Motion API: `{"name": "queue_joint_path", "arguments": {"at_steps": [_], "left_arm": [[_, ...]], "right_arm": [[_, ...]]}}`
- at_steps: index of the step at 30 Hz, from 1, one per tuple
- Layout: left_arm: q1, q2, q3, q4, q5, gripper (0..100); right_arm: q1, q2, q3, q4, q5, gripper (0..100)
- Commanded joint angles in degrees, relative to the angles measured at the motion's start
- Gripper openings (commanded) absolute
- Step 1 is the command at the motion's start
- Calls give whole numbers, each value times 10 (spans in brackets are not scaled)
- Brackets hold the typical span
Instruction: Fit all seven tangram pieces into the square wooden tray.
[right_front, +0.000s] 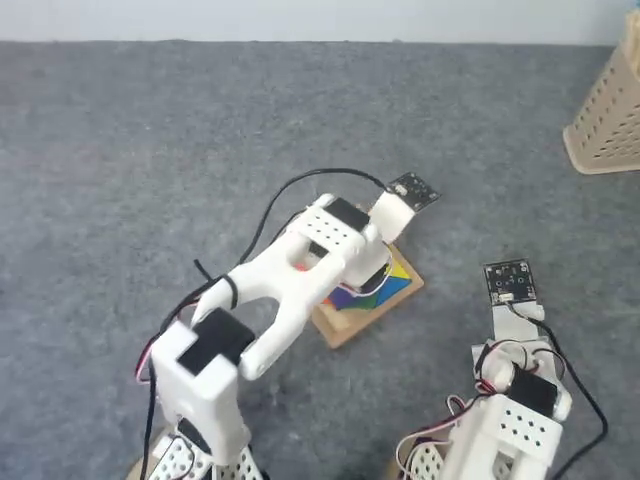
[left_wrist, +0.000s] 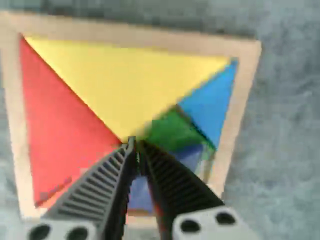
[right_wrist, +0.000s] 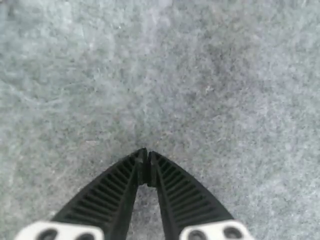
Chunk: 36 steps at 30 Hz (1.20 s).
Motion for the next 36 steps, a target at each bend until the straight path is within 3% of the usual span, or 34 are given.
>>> {"name": "queue_joint_path", "arguments": {"at_steps": [1,9,27,36], "left_arm": [[-1,-114,68,-9,9,13],[-1,-224,227,-97,9,13],[-1,-207,261,-99,4,13],[29,-287,241,-97,5,13]], "right_arm": [[7,-13,-7,8,11,9],[7,-13,-7,8,11,9],[8,-13,-7,8,11,9],[8,-13,-7,8,11,9]]}}
